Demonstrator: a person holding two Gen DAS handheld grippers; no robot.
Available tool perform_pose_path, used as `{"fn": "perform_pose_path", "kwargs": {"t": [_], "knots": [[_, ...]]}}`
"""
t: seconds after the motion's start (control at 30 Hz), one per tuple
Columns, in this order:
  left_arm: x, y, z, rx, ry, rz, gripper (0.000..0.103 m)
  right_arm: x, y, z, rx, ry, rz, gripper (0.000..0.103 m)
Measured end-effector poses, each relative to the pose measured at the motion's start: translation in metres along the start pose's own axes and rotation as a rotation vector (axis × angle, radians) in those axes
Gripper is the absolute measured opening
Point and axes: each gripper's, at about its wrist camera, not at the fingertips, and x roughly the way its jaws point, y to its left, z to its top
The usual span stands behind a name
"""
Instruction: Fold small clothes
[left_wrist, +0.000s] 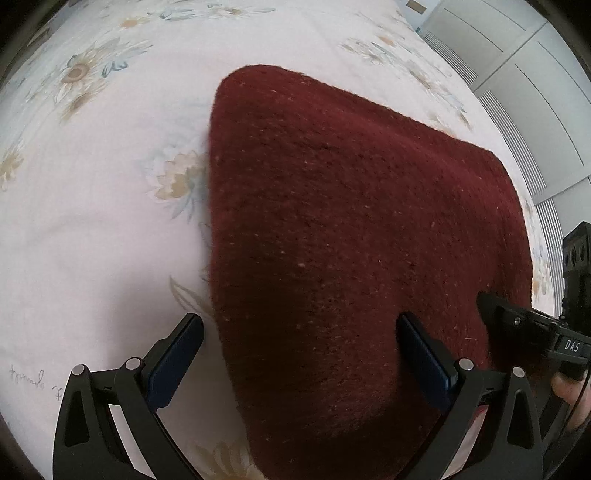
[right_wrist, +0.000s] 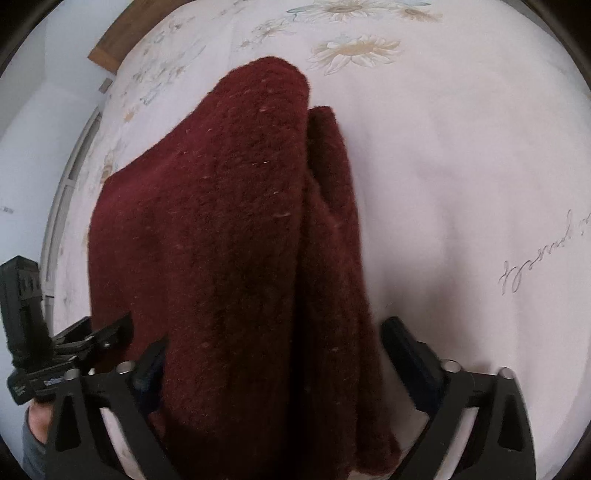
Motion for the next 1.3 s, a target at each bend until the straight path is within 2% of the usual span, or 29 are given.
{"fn": "perform_pose_path", "kwargs": {"t": [0.07, 0.13, 0.2, 0.33, 0.43, 0.6, 0.77, 0.93, 1.03, 1.1, 1.23, 1.3], "knots": [[0.001, 0.000, 0.001, 0.005, 0.007, -0.018, 0.098, -0.002, 0.003, -0.001, -0.006, -0.001, -0.006, 0.071], [0.001, -0.006, 0.002, 0.004, 0.007, -0.062, 0.079, -0.006, 0.008, -0.001, -0.019, -0.006, -0.011, 0.060], [-0.002, -0.011, 0.003, 0.024, 0.001, -0.050, 0.073, -0.013, 0.016, -0.002, -0.033, -0.024, -0.025, 0.051], [-0.020, -0.015, 0.005, 0.046, -0.028, -0.067, 0.050, -0.035, 0.038, -0.004, -0.081, -0.056, -0.043, 0.047], [-0.039, -0.015, 0.007, 0.053, -0.049, -0.092, 0.046, -0.052, 0.058, -0.003, -0.112, -0.085, -0.023, 0.046], [-0.092, -0.004, 0.012, 0.098, -0.119, -0.123, 0.045, -0.065, 0.109, -0.005, -0.180, -0.125, 0.016, 0.046], [-0.139, 0.035, 0.007, 0.105, -0.173, -0.088, 0.046, -0.036, 0.154, -0.015, -0.216, -0.101, 0.024, 0.046], [-0.139, 0.068, -0.012, 0.082, -0.162, -0.041, 0.046, 0.014, 0.168, -0.031, -0.213, -0.036, -0.017, 0.047], [-0.117, 0.083, -0.027, 0.059, -0.119, -0.026, 0.047, 0.037, 0.162, -0.042, -0.200, -0.016, -0.068, 0.050], [-0.102, 0.100, -0.039, 0.026, -0.080, -0.033, 0.049, 0.040, 0.157, -0.047, -0.180, -0.022, -0.061, 0.056], [-0.090, 0.116, -0.047, -0.024, -0.093, -0.038, 0.067, 0.030, 0.149, -0.053, -0.218, -0.041, -0.118, 0.066], [-0.097, 0.123, -0.056, -0.027, -0.094, -0.023, 0.072, 0.024, 0.155, -0.049, -0.237, -0.053, -0.147, 0.071]]}}
